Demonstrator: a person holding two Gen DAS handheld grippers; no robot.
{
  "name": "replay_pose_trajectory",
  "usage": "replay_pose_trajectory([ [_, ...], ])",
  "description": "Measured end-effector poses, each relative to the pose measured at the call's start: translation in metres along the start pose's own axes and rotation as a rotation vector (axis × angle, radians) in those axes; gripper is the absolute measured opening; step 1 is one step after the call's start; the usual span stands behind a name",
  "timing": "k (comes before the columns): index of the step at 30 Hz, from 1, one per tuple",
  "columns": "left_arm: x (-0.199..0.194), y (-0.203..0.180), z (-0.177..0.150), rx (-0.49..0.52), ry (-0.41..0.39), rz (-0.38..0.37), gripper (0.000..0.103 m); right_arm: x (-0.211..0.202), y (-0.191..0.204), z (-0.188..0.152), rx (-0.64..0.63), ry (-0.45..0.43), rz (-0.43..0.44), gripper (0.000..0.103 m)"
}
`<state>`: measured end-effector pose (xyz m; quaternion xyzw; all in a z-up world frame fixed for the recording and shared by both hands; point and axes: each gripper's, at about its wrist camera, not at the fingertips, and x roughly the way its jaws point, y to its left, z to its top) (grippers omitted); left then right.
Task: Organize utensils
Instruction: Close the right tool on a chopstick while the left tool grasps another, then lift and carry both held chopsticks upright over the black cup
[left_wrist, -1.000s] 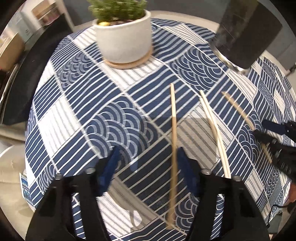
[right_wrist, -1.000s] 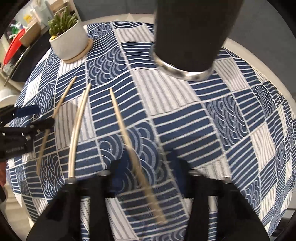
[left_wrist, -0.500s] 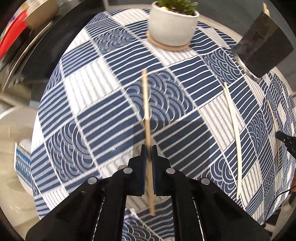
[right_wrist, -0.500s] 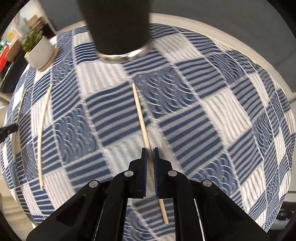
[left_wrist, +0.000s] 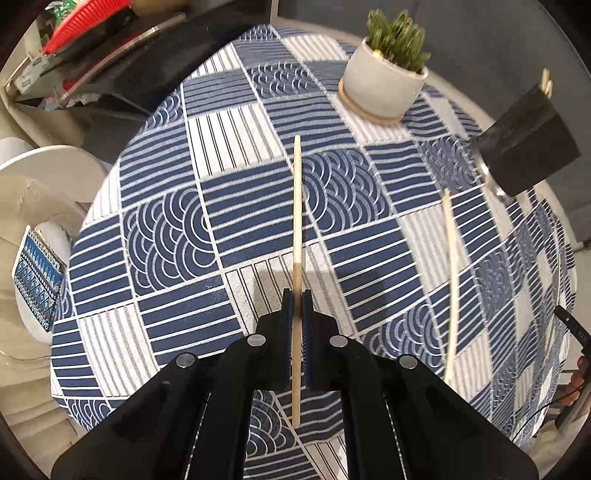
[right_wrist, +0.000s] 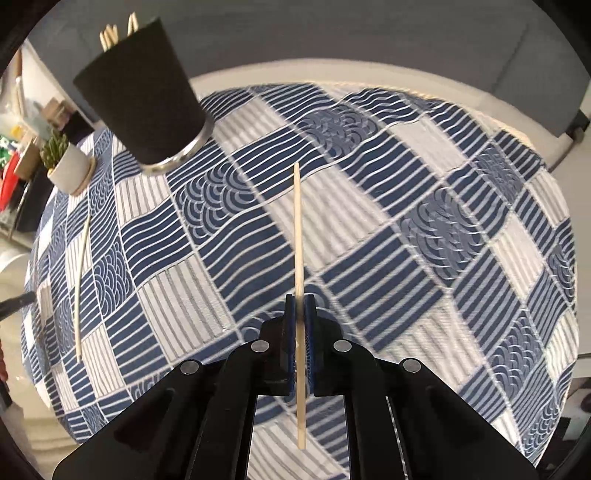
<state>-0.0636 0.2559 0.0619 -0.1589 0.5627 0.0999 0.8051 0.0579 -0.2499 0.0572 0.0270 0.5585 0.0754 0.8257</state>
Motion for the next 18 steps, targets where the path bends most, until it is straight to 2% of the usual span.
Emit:
replay_pose_trajectory([
  [2, -0.012, 0.0, -0.002, -0.005, -0.022, -0.001, 0.005, -0.004, 0.006, 0.004, 0.007, -0.022, 0.013, 0.005],
  [6, -0.03, -0.015, 0.017, -0.007, -0.072, -0.012, 0.005, -0.017, 0.021, 0.0, 0.002, -0.071, 0.021, 0.005],
  [18, -0.073, -0.071, 0.076, 0.021, -0.189, -0.014, 0.005, -0.057, 0.024, 0.058, -0.082, -0.199, 0.081, 0.005],
])
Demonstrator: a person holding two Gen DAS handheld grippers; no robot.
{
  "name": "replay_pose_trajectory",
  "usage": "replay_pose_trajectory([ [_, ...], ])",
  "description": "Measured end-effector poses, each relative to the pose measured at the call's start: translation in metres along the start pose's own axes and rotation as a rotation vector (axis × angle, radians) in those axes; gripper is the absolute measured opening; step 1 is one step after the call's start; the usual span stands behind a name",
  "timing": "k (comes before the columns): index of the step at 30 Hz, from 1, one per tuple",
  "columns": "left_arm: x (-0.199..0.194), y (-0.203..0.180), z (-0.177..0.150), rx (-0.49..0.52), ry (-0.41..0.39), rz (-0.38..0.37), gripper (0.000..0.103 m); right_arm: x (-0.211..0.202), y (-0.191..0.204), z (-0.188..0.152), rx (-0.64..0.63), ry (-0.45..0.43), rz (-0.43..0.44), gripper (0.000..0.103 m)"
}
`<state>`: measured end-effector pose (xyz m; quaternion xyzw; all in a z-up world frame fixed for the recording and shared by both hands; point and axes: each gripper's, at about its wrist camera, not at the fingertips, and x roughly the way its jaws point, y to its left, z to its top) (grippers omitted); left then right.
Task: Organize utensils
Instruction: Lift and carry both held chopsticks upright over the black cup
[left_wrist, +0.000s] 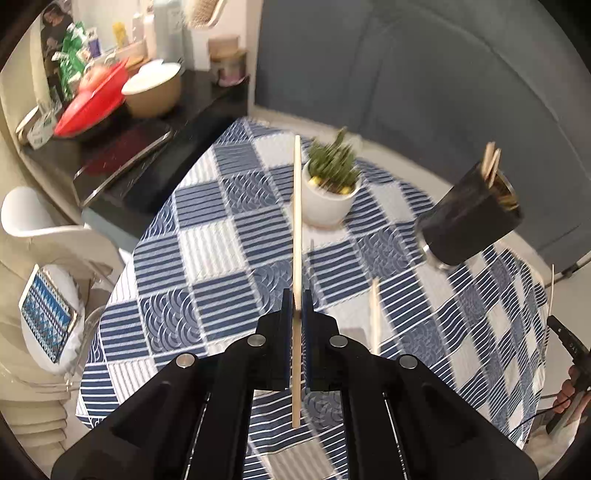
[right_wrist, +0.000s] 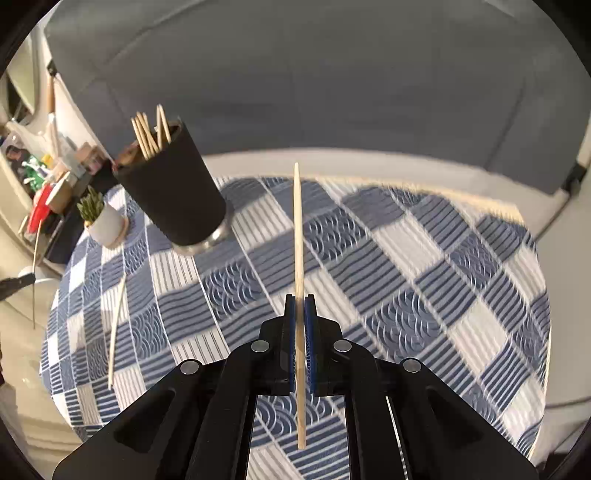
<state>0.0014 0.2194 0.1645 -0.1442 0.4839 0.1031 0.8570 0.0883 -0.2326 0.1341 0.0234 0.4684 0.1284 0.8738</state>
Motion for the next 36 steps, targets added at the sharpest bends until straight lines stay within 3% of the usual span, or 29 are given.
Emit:
replay_pose_trajectory([
  [11, -0.011, -0.085, 0.056, 0.05, -0.102, -0.064, 0.005, -0.016, 0.022, 0.078, -0.151, -0.152, 0.089, 0.005],
  [21, 0.0, -0.142, 0.097, 0.073, -0.172, -0.188, 0.005, -0.01, 0.068, 0.13, -0.316, -0.27, 0.257, 0.005],
  [24, -0.003, -0.155, 0.105, 0.067, -0.193, -0.291, 0.005, -0.003, 0.08, 0.147, -0.351, -0.301, 0.311, 0.005],
  [31, -0.006, -0.194, 0.123, 0.134, -0.265, -0.365, 0.005, 0.002, 0.078, 0.172, -0.309, -0.446, 0.531, 0.005],
  [36, -0.001, -0.211, 0.131, 0.145, -0.333, -0.413, 0.005, 0.017, 0.075, 0.184, -0.265, -0.464, 0.616, 0.005],
])
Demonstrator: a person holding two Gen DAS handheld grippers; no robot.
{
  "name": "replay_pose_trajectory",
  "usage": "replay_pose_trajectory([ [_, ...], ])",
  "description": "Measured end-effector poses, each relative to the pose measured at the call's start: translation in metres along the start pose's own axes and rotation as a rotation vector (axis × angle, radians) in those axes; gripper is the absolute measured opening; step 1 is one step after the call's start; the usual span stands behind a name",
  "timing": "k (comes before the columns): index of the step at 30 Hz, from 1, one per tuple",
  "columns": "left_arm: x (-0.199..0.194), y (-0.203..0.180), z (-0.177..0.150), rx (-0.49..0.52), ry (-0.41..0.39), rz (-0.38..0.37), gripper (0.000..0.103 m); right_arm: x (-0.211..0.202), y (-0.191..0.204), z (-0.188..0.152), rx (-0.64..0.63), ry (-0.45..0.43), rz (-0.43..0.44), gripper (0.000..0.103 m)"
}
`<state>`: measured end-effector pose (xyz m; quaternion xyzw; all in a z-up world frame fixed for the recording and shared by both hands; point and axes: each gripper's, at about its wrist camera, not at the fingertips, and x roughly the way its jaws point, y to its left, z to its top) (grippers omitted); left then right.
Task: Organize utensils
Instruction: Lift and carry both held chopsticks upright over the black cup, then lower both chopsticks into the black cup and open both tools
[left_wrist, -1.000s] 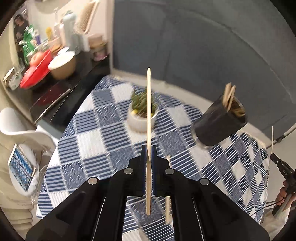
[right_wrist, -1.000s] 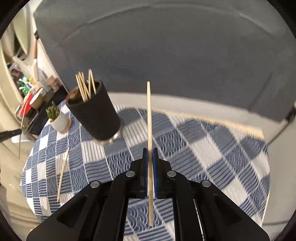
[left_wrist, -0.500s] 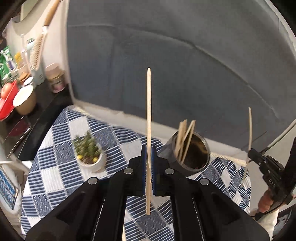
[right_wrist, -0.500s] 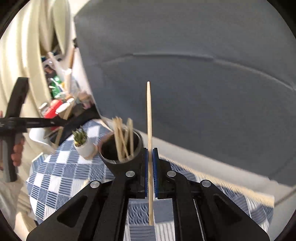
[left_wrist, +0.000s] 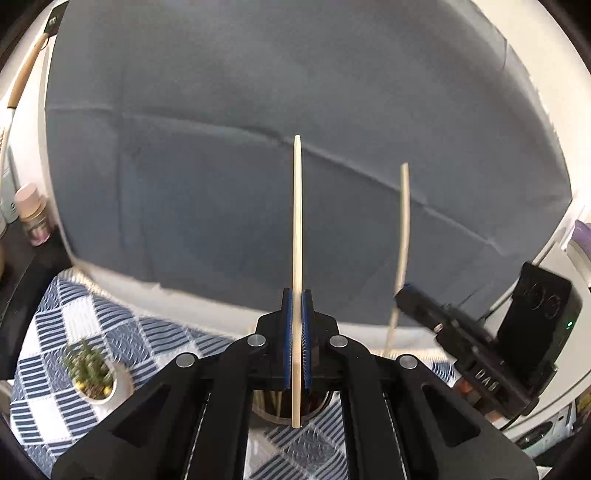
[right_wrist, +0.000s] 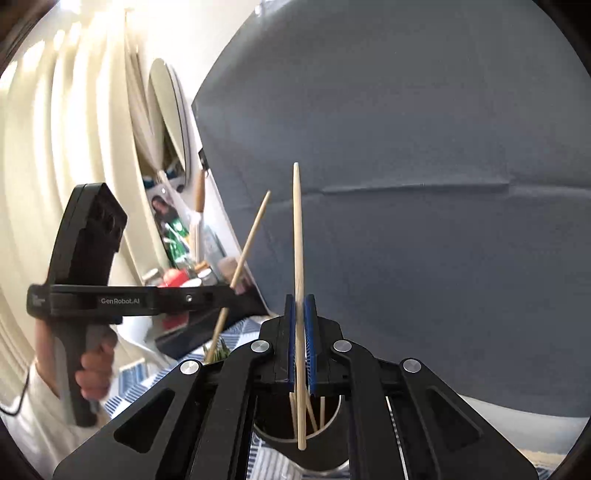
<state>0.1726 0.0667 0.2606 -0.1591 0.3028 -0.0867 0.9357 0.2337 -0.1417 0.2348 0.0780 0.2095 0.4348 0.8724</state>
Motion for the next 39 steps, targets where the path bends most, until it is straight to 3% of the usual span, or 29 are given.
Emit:
replay_pose_trajectory([
  [4, 0.014, -0.004, -0.008, 0.029, -0.04, -0.016, 0.005, 0.015, -0.011, -0.008, 0.03, 0.007, 0.035, 0.005],
  [13, 0.056, 0.018, -0.04, -0.006, 0.042, -0.001, 0.005, 0.04, -0.028, -0.027, 0.081, 0.034, 0.08, 0.005],
  [23, 0.058, 0.029, -0.065, -0.014, 0.042, -0.008, 0.005, 0.061, -0.022, -0.05, 0.032, 0.149, 0.006, 0.005],
  [39, 0.045, 0.018, -0.095, 0.057, 0.113, 0.033, 0.005, 0.038, 0.004, -0.072, -0.056, 0.215, -0.116, 0.005],
])
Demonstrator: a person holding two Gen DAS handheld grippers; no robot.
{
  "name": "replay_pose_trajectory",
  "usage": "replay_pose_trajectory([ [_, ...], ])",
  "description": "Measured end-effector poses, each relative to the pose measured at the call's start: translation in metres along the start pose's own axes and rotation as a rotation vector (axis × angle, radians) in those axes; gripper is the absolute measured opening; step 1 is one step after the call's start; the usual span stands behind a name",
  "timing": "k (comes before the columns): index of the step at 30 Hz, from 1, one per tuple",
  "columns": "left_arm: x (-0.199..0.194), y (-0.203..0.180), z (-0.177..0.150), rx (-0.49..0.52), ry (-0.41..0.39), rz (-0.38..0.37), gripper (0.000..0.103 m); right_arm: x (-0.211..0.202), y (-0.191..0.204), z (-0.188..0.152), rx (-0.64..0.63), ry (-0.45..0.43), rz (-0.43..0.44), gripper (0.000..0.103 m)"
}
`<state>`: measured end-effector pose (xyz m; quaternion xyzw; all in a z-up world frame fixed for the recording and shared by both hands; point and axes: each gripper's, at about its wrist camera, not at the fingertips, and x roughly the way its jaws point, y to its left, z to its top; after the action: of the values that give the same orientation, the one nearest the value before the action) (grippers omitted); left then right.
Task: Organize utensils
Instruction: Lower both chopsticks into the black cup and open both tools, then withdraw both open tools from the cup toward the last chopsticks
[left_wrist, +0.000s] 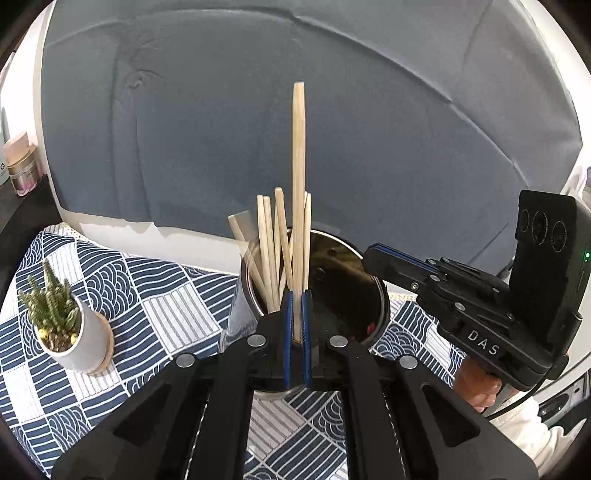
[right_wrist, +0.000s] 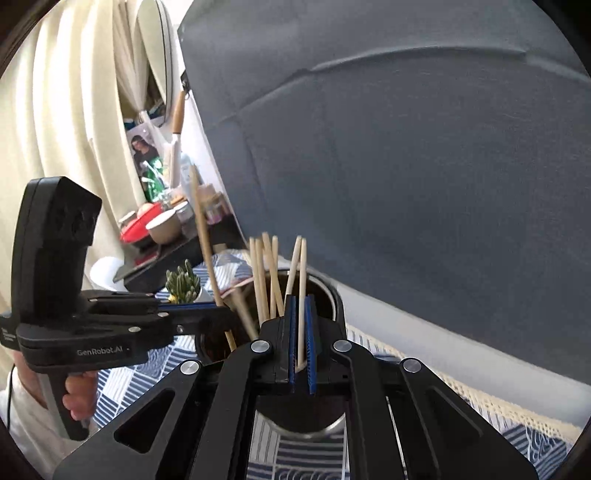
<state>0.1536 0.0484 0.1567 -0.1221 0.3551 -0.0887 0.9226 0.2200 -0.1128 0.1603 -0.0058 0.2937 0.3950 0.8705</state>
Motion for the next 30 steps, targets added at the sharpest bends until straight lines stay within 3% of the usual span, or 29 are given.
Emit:
replay_pose_trajectory([
  [4, -0.01, -0.003, -0.003, 0.01, 0.007, -0.007, 0.007, -0.019, 0.007, -0.005, 0.002, 0.002, -0.051, 0.008],
  [8, -0.029, -0.008, -0.006, 0.034, 0.007, -0.007, 0.022, -0.041, 0.012, -0.006, 0.022, 0.008, -0.102, 0.008],
  [12, -0.054, -0.01, -0.01, 0.054, 0.005, -0.014, 0.026, -0.064, 0.022, -0.008, 0.04, 0.012, -0.15, 0.011],
  [14, -0.065, -0.007, -0.013, 0.062, -0.002, 0.001, 0.035, -0.077, 0.03, -0.01, 0.04, 0.01, -0.186, 0.028],
  [17, -0.086, -0.003, -0.017, 0.063, -0.008, 0.013, 0.045, -0.092, 0.041, -0.015, 0.052, 0.015, -0.211, 0.044],
  [18, -0.091, -0.002, -0.019, 0.061, -0.011, 0.014, 0.048, -0.098, 0.046, -0.017, 0.064, 0.016, -0.218, 0.046],
  [20, -0.102, 0.005, -0.022, 0.049, -0.017, 0.015, 0.065, -0.106, 0.053, -0.021, 0.078, 0.017, -0.226, 0.053],
  [23, -0.12, 0.012, -0.03, 0.043, -0.025, 0.02, 0.075, -0.118, 0.067, -0.028, 0.092, 0.009, -0.25, 0.061],
  [25, -0.132, 0.018, -0.035, 0.041, -0.029, 0.031, 0.077, -0.122, 0.078, -0.031, 0.095, 0.001, -0.266, 0.065],
  [27, -0.144, 0.024, -0.041, 0.041, -0.03, 0.04, 0.082, -0.128, 0.088, -0.038, 0.1, 0.0, -0.282, 0.075],
  [28, -0.149, 0.027, -0.044, 0.041, -0.032, 0.047, 0.084, -0.129, 0.093, -0.04, 0.104, -0.005, -0.296, 0.085],
  [30, -0.16, 0.034, -0.051, 0.037, -0.037, 0.058, 0.087, -0.132, 0.102, -0.045, 0.106, -0.01, -0.299, 0.086],
])
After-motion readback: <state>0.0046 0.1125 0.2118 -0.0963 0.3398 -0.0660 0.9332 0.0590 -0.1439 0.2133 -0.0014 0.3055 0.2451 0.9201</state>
